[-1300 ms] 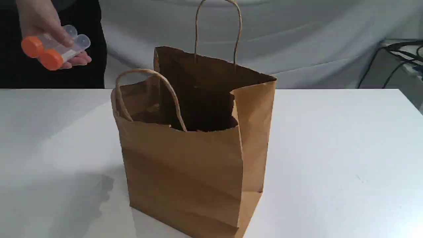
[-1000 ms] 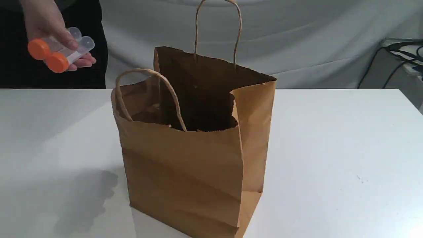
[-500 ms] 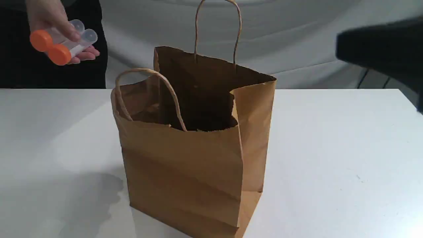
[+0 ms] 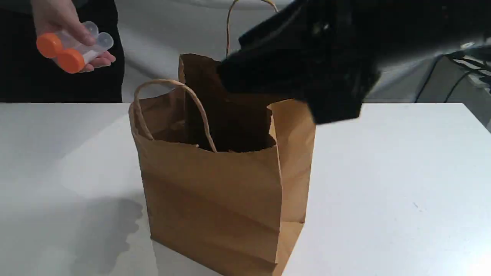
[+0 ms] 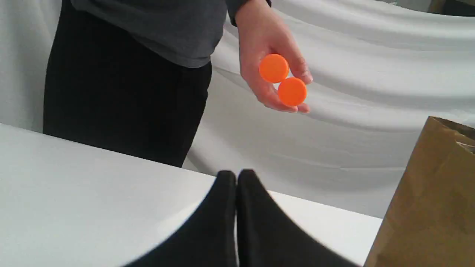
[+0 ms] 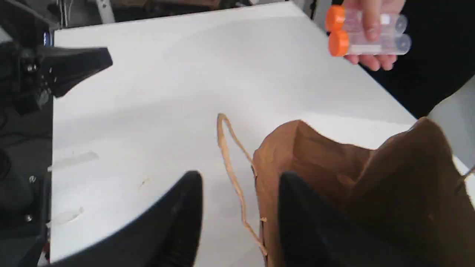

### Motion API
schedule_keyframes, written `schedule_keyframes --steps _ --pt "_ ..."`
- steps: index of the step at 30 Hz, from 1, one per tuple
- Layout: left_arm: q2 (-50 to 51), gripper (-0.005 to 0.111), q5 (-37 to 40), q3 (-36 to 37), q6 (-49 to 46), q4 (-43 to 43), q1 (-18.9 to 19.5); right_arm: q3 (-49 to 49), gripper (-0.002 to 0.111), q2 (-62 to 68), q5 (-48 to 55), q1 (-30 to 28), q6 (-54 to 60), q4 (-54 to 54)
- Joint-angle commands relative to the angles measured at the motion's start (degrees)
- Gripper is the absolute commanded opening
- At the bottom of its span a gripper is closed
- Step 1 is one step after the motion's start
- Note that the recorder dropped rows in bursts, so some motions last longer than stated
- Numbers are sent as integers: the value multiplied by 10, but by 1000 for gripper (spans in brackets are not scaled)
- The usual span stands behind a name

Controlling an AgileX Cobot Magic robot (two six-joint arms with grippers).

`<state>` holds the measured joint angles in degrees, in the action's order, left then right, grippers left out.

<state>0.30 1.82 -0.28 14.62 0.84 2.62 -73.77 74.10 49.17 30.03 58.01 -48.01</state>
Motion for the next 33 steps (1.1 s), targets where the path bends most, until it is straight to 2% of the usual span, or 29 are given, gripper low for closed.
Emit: schedule_keyframes --steps 1,10,15,22,24,28,33 --pt "-3 0 -4 3 5 3 2 -4 58 22 3 23 -1 33" --pt "-3 0 -4 3 5 3 2 -4 59 54 -25 62 -1 49" --pt "-3 0 -4 3 8 3 2 -4 56 70 -70 69 -1 45" --pt "-3 0 -6 3 14 3 2 -4 49 102 -81 71 -20 46" --pt "-3 0 -7 3 19 3 2 -4 42 107 -86 71 -29 46" --pt "-3 0 -18 3 27 3 2 -4 0 110 -84 71 -29 46" --pt "-3 0 2 3 132 3 2 -4 0 110 -81 71 -29 50"
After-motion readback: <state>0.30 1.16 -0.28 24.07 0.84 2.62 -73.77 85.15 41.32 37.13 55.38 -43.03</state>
